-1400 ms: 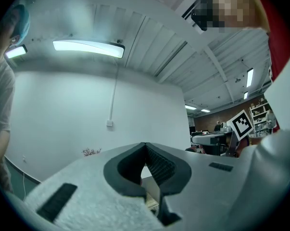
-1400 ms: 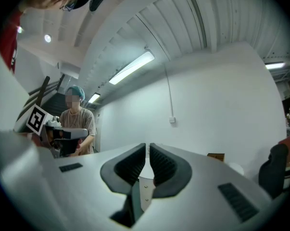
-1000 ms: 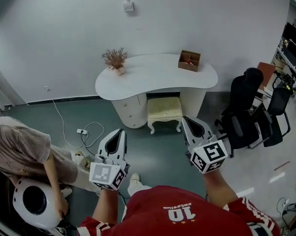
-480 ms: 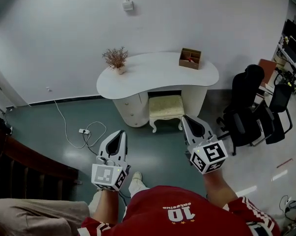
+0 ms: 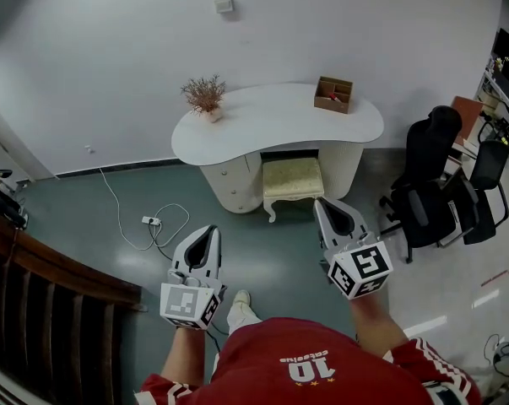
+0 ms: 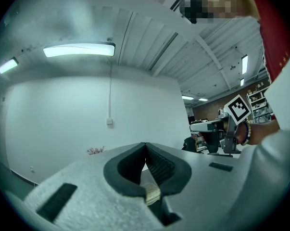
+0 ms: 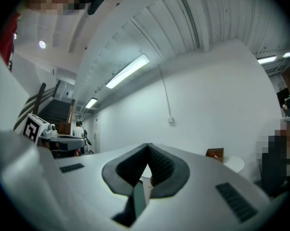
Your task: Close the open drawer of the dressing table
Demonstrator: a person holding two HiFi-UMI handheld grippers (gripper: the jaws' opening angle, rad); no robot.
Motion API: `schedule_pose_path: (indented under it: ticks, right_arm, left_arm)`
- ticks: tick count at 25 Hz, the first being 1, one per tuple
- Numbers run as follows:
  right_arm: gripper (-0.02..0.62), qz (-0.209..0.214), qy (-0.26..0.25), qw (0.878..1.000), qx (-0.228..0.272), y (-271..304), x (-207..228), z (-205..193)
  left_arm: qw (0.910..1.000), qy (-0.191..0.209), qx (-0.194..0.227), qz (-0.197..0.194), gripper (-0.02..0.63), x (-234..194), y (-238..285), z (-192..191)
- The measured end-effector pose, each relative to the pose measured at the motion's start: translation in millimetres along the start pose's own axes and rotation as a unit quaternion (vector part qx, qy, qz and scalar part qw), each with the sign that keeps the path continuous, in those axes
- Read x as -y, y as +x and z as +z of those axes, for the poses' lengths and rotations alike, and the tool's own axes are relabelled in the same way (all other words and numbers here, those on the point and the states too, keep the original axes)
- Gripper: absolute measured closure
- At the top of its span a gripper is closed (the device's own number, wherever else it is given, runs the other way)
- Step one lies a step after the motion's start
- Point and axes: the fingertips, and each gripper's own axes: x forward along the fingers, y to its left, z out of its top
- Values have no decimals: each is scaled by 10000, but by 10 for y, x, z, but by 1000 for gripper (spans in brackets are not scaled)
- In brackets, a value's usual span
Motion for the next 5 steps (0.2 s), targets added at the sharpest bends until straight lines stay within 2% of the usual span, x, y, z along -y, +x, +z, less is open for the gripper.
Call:
schedule_pose_path:
  ticks: [5]
  right_arm:
    - [592,48,24,10000,-10,46,-23,0]
  left_arm:
    - [10000,12,-10,20,606,-16,3,10]
